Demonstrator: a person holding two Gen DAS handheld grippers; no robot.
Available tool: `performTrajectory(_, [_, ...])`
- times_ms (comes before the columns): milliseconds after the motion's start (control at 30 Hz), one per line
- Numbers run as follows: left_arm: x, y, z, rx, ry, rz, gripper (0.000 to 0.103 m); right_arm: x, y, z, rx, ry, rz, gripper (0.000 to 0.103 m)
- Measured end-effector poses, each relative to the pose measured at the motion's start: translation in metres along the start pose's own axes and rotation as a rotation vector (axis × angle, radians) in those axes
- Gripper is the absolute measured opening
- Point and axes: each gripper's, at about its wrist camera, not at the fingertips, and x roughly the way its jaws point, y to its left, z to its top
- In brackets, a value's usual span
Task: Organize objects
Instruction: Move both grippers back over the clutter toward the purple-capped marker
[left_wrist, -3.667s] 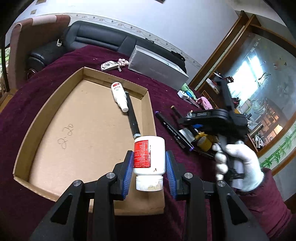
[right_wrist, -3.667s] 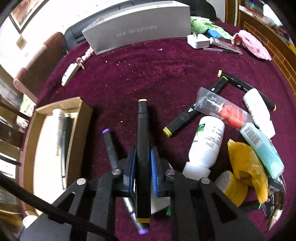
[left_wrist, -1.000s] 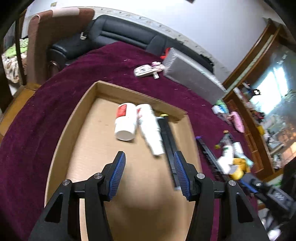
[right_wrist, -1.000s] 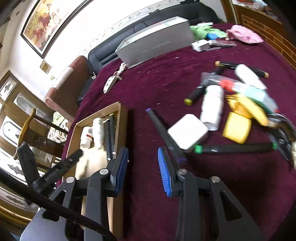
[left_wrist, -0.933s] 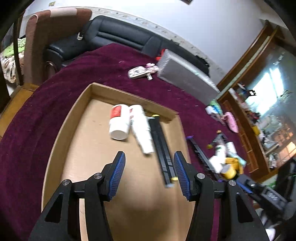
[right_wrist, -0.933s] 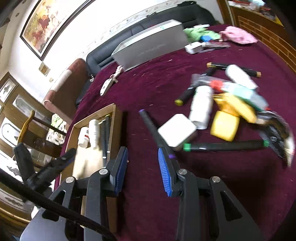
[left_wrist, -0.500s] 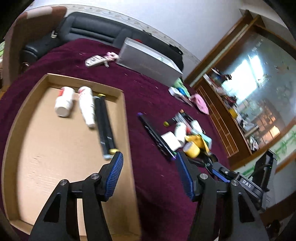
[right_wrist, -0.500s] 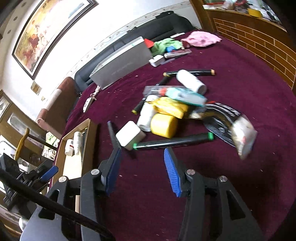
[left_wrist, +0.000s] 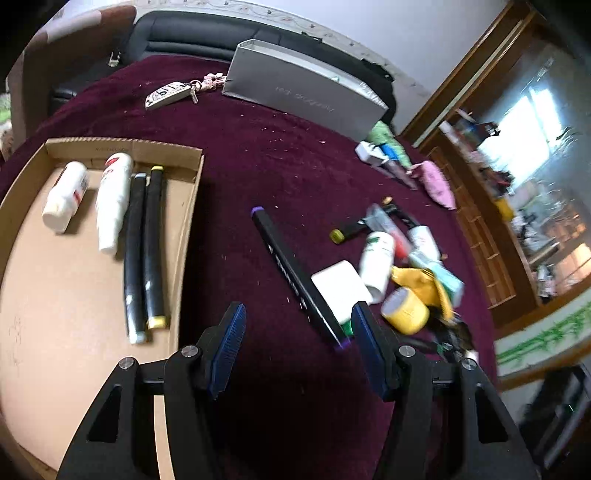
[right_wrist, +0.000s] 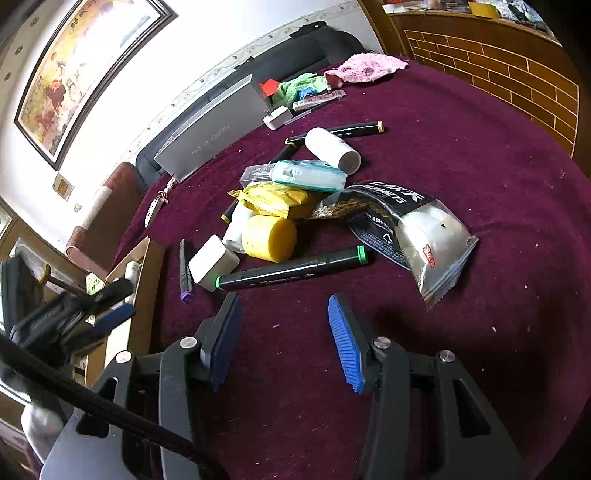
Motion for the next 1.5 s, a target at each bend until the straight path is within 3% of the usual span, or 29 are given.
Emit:
performTrajectory(133, [0.026,-0.001,0.010,-0.036,0.026,0.056,0.053,0.005,-0.005,-0.002,-0.021,-0.007,-0.002,0.048])
performTrajectory(267, [0.049,-0.002,0.021,-0.030,0.024,0.167,0.053,0.011,-0.011,-0.003,-0.025,0.003,0.006,0.048])
performTrajectory(467, [0.059,-0.012,0.020,0.090,0.007,0.239,0.052,0.016,-0.022,-0.002,0.005,0.021,0.044,0.049])
performTrajectory(567, [0.057,-0.011,0.012,0.142,0.013,0.269,0.038,0.016,-0.026,-0.003,0.023,0.027,0.063,0.053])
performTrajectory(667, [0.052,-0.011,0.002,0.174,0.021,0.281,0.032,0.017,-0.028,-0.002,0.039,0.035,0.073,0.053])
performTrajectory(733, [0.048,-0.014,-0.006,0.185,0.028,0.284,0.032,0.016,-0.028,-0.002,0.039,0.034,0.078,0.054])
performTrajectory(800, [0.049,-0.022,-0.014,0.227,0.025,0.333,0.032,0.017,-0.027,-0.001,0.034,0.035,0.076,0.056])
performTrajectory(933, [0.054,-0.030,-0.016,0.251,-0.012,0.385,0.039,0.018,-0.023,-0.002,0.017,0.033,0.065,0.057])
performTrajectory(1133, [0.052,-0.026,-0.013,0.257,0.005,0.334,0.038,0.018,-0.022,-0.003,0.011,0.033,0.065,0.059])
performTrajectory(1167, [0.048,-0.027,-0.014,0.255,0.001,0.299,0.018,0.019,-0.022,-0.002,0.007,0.033,0.064,0.060])
performTrajectory(1200, [0.044,-0.026,-0.016,0.242,0.017,0.239,0.013,0.019,-0.020,-0.003,0.001,0.032,0.060,0.060])
performTrajectory(1500, [-0.023,-0.010,-0.043,0.183,-0.058,0.016,0.011,0.022,-0.005,-0.005,-0.087,0.047,-0.022,0.061])
